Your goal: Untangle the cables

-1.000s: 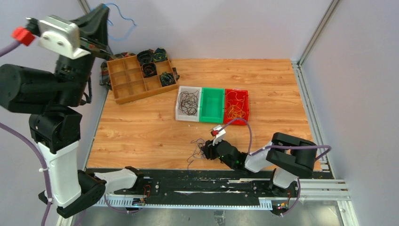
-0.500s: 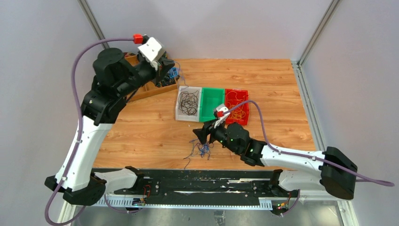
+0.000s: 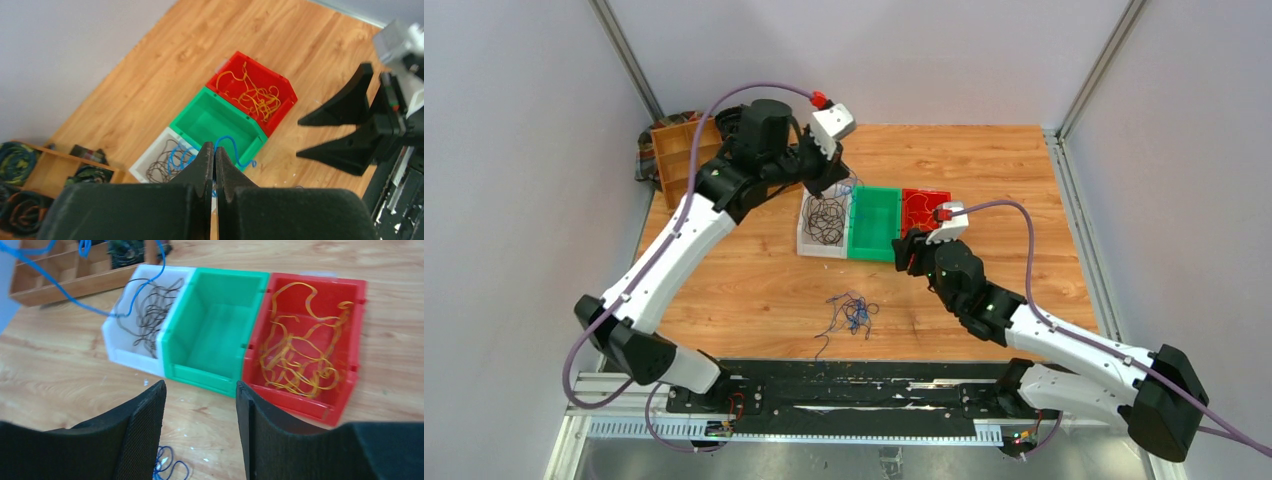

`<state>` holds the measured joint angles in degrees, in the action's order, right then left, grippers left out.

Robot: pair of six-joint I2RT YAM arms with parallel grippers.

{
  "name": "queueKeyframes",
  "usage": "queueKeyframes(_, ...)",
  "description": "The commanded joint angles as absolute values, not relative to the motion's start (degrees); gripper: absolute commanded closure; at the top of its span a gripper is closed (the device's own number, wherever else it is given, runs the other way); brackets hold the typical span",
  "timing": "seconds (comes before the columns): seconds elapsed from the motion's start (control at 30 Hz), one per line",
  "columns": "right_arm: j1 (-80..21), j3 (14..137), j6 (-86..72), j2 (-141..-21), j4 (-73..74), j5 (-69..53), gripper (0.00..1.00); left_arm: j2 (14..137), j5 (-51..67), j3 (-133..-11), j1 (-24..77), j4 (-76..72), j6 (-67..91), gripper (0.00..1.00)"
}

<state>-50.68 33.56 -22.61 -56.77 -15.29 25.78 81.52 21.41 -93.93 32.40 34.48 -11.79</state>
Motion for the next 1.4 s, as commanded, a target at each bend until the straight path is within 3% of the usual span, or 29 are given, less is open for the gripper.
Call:
queueKeyframes(0.0, -47.9, 33.2, -26.9, -54.6, -8.4, 33.6, 0.47, 86.0, 23.8, -94.3, 34.4, 32.3, -12.7, 1.0)
queueKeyframes(0.5, -41.8, 30.0, -30.1, -50.3, -5.1, 32.9, 0.5, 103.2, 28.2, -96.1, 35.9, 26.3, -17.1, 1.0)
queueKeyframes(1.0, -40.4, 29.3, -31.5, -50.6, -3.9, 31.2, 0.52, 110.6, 9.7, -89.5, 39.2, 15.1, -24.9, 1.0)
queueKeyframes(1.37, -40.3, 29.7, -31.4, -49.5, -3.2, 31.7, 0.53, 117.1, 4.3, -87.8, 39.8, 9.9, -25.1, 1.0)
